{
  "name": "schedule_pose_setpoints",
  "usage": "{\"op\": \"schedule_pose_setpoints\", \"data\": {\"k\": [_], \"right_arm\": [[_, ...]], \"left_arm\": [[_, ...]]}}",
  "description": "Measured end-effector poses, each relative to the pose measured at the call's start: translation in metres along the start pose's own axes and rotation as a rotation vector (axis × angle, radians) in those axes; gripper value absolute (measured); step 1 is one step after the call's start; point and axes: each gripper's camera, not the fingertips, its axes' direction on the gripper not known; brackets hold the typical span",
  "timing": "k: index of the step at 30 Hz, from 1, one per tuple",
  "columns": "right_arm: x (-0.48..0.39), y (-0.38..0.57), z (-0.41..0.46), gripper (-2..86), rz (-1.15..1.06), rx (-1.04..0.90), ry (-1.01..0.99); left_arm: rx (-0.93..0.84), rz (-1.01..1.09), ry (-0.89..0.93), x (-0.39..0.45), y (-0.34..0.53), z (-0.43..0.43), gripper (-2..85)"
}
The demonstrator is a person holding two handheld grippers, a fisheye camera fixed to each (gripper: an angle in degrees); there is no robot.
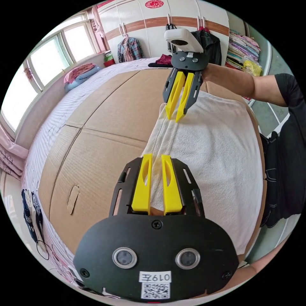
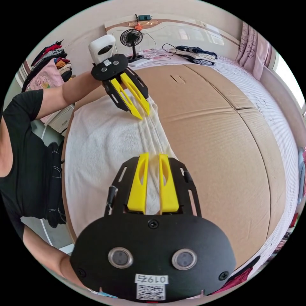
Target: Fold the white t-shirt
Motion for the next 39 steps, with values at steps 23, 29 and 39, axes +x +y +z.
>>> {"op": "schedule_pose_setpoints", "data": {"k": [23, 29, 39], "right_arm": [[-0.045, 0.048, -0.194, -0.7, -0.285, 0.048, -0.046], [-0.038, 0.050, -0.209, 4.3, -0.250, -0.030, -0.141], [0.017, 0.061, -0.259, 0.6, 0.017, 0.083, -0.132]], "left_arm": [[-0.044, 0.214, 0.049, -0.025, -0.035, 0.040, 3.1], [-0.059, 0.239, 0.123, -0.031, -0.028, 0.041, 1.6], [0.060, -0.005, 0.084, -0.103, -0.035, 0.045, 1.1]]}}
